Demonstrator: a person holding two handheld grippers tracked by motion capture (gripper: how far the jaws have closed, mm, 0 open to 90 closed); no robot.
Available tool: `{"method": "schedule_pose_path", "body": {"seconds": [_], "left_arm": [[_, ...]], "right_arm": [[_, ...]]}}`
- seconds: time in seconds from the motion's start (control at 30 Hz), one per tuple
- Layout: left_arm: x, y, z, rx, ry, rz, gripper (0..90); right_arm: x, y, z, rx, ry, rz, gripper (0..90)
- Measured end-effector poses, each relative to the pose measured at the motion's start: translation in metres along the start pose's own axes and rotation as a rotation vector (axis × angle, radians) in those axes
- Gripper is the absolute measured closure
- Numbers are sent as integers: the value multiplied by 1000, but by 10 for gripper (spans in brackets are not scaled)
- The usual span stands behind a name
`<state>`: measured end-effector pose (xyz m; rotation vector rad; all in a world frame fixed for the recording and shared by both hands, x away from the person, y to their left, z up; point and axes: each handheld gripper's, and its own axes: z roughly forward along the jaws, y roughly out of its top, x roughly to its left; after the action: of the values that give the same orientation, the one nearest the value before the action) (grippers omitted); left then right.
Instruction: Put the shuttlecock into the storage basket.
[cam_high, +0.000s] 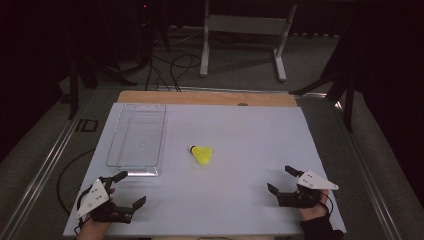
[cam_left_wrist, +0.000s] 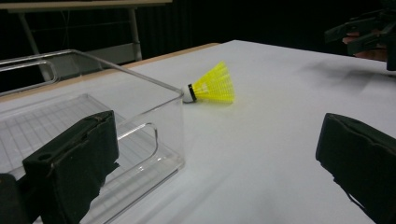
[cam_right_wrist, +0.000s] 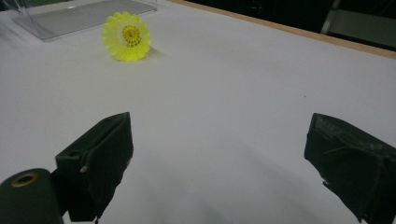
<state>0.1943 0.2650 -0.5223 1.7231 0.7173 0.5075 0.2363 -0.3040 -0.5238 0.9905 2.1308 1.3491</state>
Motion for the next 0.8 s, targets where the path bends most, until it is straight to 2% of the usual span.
{"method": "schedule_pose_path", "body": {"seconds": [0.07, 0.2, 0.37, 0.8], "left_arm": [[1, 0, 0, -1, -1, -14, 2], [1, -1, 1, 11, 2, -14, 1], [2, 0, 0, -3, 10, -23, 1], [3, -1, 0, 7, -2, -34, 1]], "right_arm": [[1, -1, 1, 8, -3, 1, 80], [1, 0, 1, 1, 4, 3, 80], [1, -1, 0, 1, 12, 5, 80], [2, -1, 0, 2, 28, -11, 80]]}}
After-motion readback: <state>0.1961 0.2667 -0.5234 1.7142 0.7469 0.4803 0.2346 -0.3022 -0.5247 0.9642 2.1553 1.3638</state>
